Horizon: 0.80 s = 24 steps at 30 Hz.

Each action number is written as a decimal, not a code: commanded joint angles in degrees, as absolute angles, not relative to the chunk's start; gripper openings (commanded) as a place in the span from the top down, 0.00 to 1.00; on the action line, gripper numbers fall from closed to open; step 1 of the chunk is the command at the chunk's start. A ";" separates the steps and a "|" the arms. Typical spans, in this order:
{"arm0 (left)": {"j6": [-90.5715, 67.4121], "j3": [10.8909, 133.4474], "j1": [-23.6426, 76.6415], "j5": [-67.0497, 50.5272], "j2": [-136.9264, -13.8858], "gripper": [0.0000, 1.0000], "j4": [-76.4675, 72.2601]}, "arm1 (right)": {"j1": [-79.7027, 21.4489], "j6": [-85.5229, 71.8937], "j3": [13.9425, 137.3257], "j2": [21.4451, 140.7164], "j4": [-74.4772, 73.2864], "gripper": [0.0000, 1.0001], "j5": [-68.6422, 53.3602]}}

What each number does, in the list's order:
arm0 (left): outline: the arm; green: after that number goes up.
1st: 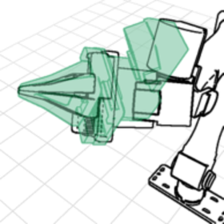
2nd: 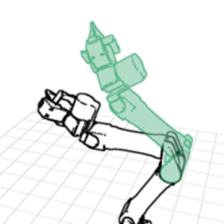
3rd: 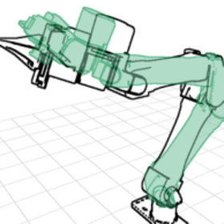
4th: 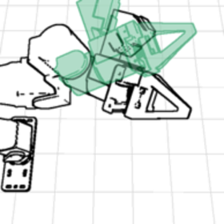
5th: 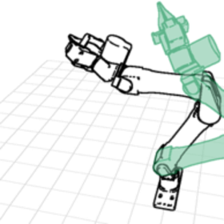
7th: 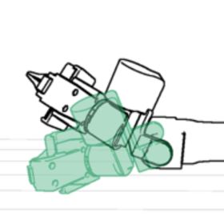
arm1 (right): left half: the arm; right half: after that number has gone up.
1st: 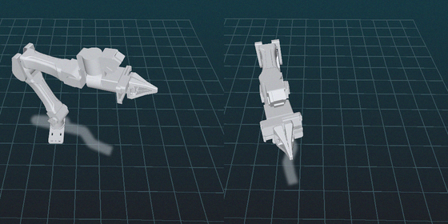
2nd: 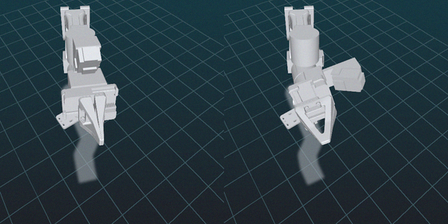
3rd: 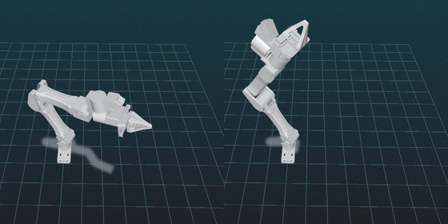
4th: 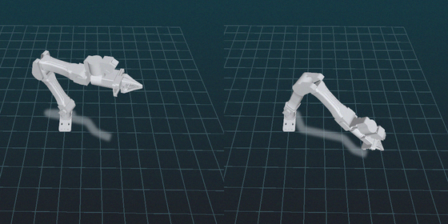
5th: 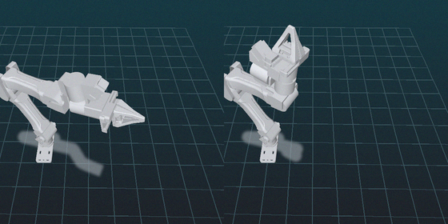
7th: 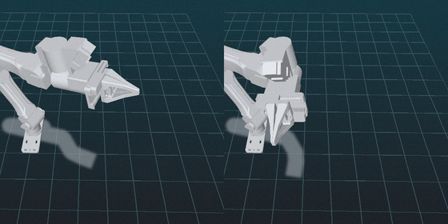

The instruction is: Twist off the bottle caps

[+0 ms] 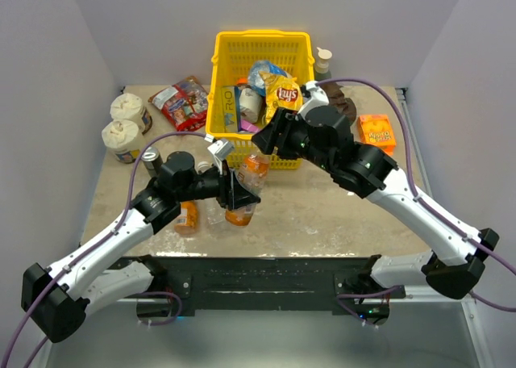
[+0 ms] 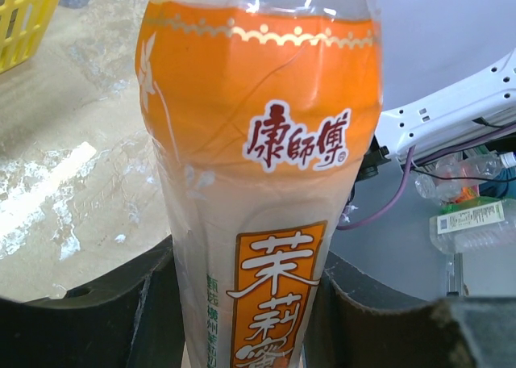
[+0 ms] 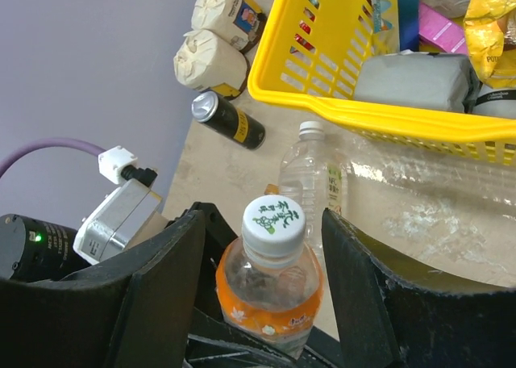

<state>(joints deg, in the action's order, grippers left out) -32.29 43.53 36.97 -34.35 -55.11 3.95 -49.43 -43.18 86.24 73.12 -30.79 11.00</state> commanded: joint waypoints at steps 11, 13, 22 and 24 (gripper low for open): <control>-33.13 45.09 36.56 -35.68 -53.61 0.59 2.02 | -50.19 -41.48 89.39 74.62 -29.71 0.54 13.97; -33.13 45.00 36.65 -35.94 -53.53 0.59 1.93 | -50.18 -41.48 88.77 74.36 -29.44 0.64 13.89; -33.13 44.65 36.65 -43.83 -53.52 0.59 -4.56 | -50.19 -38.24 83.33 71.72 -22.86 0.96 7.67; -33.84 44.91 36.48 -47.27 -53.79 0.59 -7.55 | -50.01 -35.69 82.62 70.93 -20.84 0.98 5.11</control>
